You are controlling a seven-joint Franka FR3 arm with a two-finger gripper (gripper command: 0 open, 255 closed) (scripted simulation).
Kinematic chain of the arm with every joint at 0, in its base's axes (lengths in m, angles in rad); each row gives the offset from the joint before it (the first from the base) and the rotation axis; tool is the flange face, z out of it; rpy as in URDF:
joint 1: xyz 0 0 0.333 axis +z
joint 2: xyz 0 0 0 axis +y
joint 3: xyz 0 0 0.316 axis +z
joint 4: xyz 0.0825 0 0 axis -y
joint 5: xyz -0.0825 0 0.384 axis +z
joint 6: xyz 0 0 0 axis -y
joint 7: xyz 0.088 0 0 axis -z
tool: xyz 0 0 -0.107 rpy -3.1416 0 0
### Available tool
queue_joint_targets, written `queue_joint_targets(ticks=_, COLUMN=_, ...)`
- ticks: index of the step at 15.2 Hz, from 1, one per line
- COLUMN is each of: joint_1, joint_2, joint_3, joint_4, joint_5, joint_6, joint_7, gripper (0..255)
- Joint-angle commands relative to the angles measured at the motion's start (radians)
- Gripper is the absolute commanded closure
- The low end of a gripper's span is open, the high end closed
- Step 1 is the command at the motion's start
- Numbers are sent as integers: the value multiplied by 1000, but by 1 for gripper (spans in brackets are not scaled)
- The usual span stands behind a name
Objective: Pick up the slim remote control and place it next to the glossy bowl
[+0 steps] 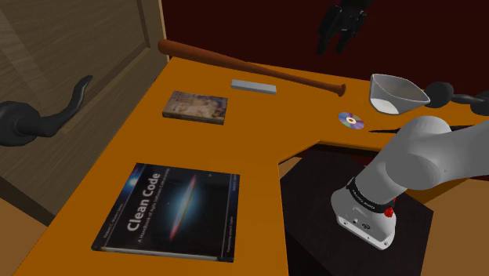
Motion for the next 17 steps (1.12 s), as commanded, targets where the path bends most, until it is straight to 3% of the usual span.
queue_joint_targets(ticks=1, joint_1=0, joint_2=0, joint_3=0, joint_4=0, joint_5=0, joint_6=0, joint_7=0, gripper=0)
queue_joint_targets(ticks=9, joint_1=31, joint_2=208, joint_3=-95, joint_4=-24, joint_5=-63, joint_6=220, joint_7=-244, gripper=0)
queue_joint_targets(ticks=17, joint_1=65, joint_2=482, joint_3=-167, joint_4=50, joint_5=-74, joint_6=413, joint_7=-478, gripper=0)
